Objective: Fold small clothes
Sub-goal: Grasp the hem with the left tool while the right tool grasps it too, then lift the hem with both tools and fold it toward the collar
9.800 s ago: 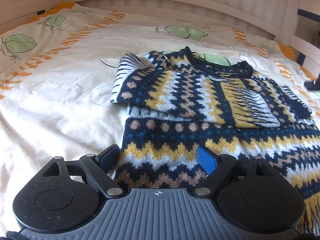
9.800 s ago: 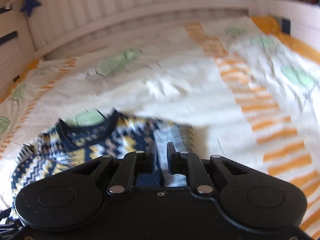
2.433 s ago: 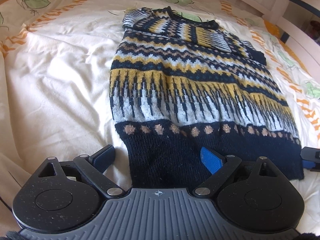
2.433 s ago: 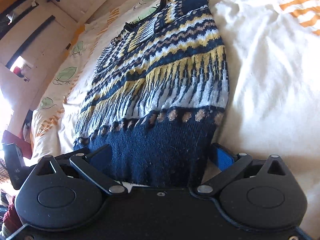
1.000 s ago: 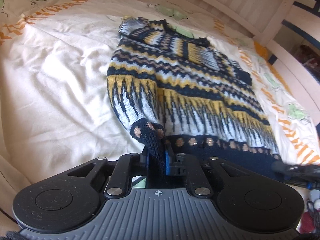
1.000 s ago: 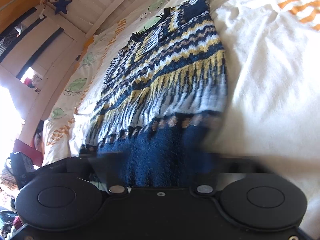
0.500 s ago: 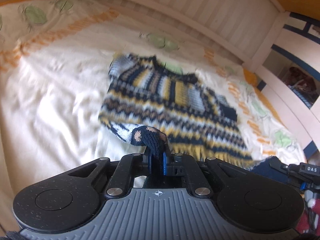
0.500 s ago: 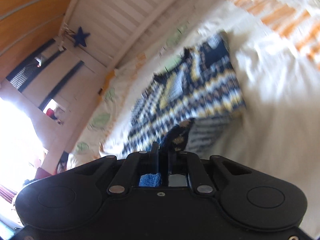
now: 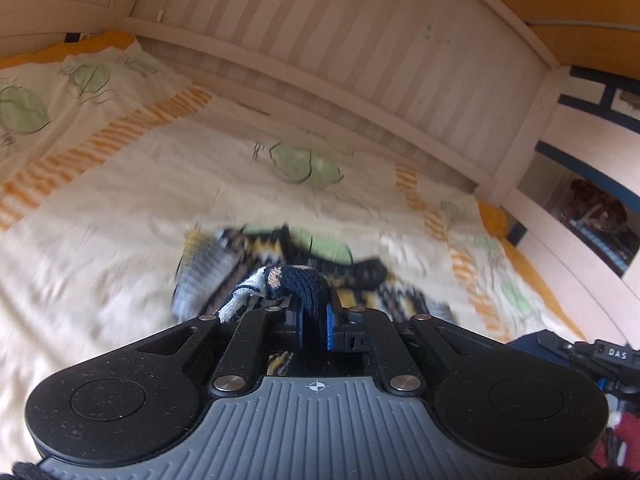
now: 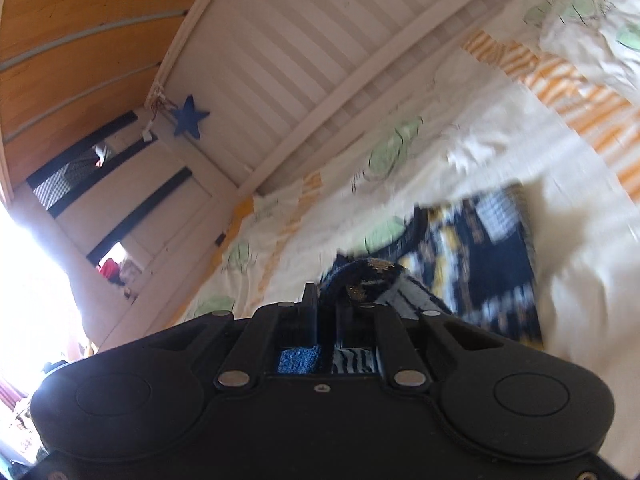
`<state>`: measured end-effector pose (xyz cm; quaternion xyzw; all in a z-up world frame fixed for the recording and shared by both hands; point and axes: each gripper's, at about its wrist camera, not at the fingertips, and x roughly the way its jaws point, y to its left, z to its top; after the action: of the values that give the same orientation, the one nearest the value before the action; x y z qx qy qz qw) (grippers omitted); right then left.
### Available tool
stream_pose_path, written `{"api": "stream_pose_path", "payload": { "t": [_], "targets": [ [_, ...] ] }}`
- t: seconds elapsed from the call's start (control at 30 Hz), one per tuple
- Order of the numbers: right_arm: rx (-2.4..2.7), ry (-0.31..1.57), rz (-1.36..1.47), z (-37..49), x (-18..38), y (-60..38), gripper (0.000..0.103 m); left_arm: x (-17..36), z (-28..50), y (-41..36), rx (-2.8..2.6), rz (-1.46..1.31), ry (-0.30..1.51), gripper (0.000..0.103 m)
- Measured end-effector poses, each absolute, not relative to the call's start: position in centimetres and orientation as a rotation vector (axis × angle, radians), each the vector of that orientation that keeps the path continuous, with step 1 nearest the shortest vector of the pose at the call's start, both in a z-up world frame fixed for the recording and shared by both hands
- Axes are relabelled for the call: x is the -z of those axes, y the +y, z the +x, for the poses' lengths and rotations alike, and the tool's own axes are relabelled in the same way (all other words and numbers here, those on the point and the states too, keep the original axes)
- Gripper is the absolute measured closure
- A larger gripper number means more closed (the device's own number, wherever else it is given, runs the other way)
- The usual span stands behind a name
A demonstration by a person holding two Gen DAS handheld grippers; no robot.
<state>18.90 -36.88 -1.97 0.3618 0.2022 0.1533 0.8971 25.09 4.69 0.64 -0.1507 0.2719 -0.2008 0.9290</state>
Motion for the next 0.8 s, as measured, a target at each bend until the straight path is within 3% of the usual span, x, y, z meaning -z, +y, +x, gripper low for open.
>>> {"api": "stream_pose_path", "payload": {
  "t": [0.2, 0.47, 0.6, 0.67, 0.73, 0.8],
  "targets": [
    [-0.257, 0.409, 0.699, 26.0, 2.8, -38.1, 0.086, 0.5, 32.1, 3.2, 0.393, -0.275, 0.569, 0.094],
    [-0.149, 0.553, 0.669, 33.4, 8.2, -38.5, 0.086, 5.5, 38.9, 1.4, 0.321, -0.215, 0.691, 0.093],
    [-0.117, 0.594, 0.653, 34.6, 9.8, -38.5, 0.079, 7.4, 40.8, 1.5, 0.291, -0.210, 0.717, 0.085],
    [-0.106, 0.601, 0.655, 34.9, 10.1, -38.8, 0.066, 7.8, 41.4, 2.1, 0.304, -0.245, 0.724, 0.079],
    [-0.090, 0.587, 0.649, 34.9, 9.9, -39.1, 0.026, 7.8, 41.9, 2.5, 0.311, -0.271, 0.730, 0.072],
    [-0.085, 0.556, 0.650, 35.1, 9.4, -39.6, 0.016, 7.4, 42.2, 2.8, 0.322, -0.275, 0.721, 0.062]
  ]
}}
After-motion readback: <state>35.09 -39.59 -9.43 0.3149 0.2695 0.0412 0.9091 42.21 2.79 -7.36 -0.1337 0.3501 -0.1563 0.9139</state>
